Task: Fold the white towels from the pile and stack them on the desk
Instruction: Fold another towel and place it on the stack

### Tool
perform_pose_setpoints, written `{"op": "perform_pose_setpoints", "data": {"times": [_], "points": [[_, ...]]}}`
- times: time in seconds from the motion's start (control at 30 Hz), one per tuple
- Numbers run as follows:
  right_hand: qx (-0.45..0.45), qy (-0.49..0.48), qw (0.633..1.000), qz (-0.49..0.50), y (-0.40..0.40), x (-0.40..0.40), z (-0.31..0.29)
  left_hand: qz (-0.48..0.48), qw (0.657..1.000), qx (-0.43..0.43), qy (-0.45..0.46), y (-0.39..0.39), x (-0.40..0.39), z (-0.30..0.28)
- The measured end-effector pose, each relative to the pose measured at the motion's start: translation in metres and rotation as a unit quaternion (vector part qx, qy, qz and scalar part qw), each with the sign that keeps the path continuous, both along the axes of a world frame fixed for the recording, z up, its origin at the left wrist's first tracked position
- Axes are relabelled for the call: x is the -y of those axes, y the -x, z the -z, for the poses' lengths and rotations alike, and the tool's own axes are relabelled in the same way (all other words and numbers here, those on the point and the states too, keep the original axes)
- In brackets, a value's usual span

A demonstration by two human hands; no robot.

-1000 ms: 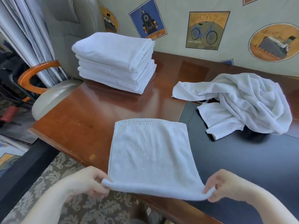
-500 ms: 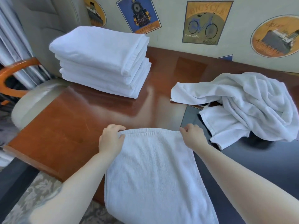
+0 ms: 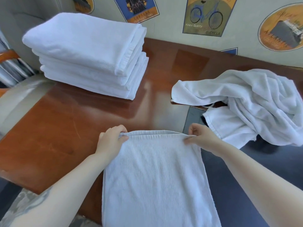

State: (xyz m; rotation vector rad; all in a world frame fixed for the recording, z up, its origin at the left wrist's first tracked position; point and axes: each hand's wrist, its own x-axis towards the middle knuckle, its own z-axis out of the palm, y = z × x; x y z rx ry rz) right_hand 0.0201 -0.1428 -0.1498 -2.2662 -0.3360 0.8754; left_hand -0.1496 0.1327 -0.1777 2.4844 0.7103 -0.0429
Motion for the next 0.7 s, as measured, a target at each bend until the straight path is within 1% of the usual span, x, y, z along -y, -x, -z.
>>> {"op": "perform_pose_setpoints", "data": {"times": [0.03, 0.1, 0.17, 0.23, 0.3, 0.37, 0.43, 0.5, 0.57, 0.63, 0.7], "points": [[0.028, 0.010, 1.000, 0.009, -0.004, 0.003, 0.002, 0.009, 1.000, 0.006, -0.011, -0.007, 0.000, -0.001], [0.104, 0.060, 0.993, 0.021, -0.008, 0.005, 0.007, 0.026, 0.998, 0.015, -0.052, -0.022, 0.000, -0.003], [0.168, 0.102, 0.980, 0.014, -0.008, 0.005, 0.011, 0.014, 0.994, 0.021, -0.110, -0.034, 0.001, -0.004], [0.246, 0.092, 0.965, 0.001, -0.004, 0.006, 0.017, -0.021, 0.987, 0.055, -0.146, -0.037, 0.007, -0.004], [0.300, 0.064, 0.952, -0.003, 0.002, 0.006, 0.023, -0.008, 0.986, 0.079, -0.147, -0.037, 0.022, -0.003], [0.294, 0.070, 0.953, -0.024, 0.008, 0.005, 0.030, 0.029, 0.990, 0.054, -0.130, -0.038, 0.037, 0.003], [0.276, 0.087, 0.957, -0.031, 0.009, 0.005, 0.033, 0.025, 0.994, 0.019, -0.107, -0.040, 0.041, 0.010], [0.283, 0.079, 0.955, -0.048, 0.004, 0.004, 0.031, 0.015, 0.995, 0.015, -0.093, -0.038, 0.033, 0.014], [0.310, 0.070, 0.942, -0.109, -0.002, 0.001, 0.025, 0.029, 0.997, 0.020, -0.073, -0.035, 0.018, 0.017], [0.330, 0.068, 0.924, -0.179, -0.004, -0.005, 0.019, 0.054, 0.997, -0.005, -0.049, -0.032, -0.001, 0.015], [0.338, 0.064, 0.909, -0.235, -0.001, -0.008, 0.017, 0.078, 0.995, -0.038, -0.046, -0.032, -0.015, 0.013]]}}
